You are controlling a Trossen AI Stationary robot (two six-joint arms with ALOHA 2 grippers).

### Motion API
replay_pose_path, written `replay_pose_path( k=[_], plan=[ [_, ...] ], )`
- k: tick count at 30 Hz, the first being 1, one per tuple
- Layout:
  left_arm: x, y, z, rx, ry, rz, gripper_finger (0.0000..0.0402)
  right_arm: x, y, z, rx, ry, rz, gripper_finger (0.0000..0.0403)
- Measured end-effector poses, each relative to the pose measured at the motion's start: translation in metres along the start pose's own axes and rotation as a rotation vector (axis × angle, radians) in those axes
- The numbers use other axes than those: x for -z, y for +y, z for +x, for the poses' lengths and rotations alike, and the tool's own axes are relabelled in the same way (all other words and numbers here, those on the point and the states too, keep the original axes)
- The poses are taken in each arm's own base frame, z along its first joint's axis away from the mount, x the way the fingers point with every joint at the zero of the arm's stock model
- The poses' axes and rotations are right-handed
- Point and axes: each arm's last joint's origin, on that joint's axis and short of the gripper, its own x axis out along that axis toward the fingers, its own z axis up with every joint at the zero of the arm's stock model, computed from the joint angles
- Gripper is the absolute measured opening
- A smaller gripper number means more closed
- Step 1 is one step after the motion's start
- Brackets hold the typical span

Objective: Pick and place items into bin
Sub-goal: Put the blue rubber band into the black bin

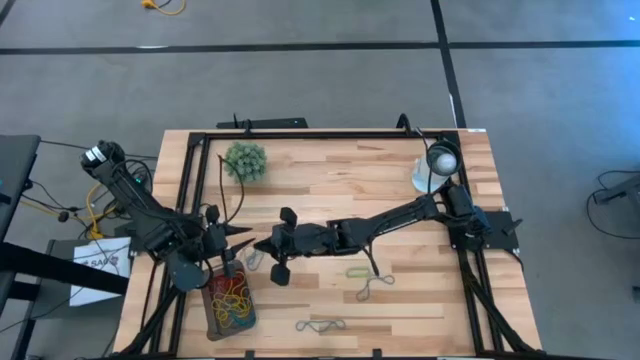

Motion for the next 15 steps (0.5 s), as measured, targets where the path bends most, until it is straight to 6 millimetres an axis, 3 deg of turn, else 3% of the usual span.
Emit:
replay_pose_path(
  k=[8,15],
  plan=[
    [0.0,0.0,0.0,-0.004,-0.003,-0.018,0.0113,0.016,-0.011,0.0,0.053,0.17,0.016,0.0],
    [0.001,-0.001,0.0,0.029,0.021,-0.018,0.0113,0.012,-0.019,0.002,0.135,0.125,0.022,0.0]
  ],
)
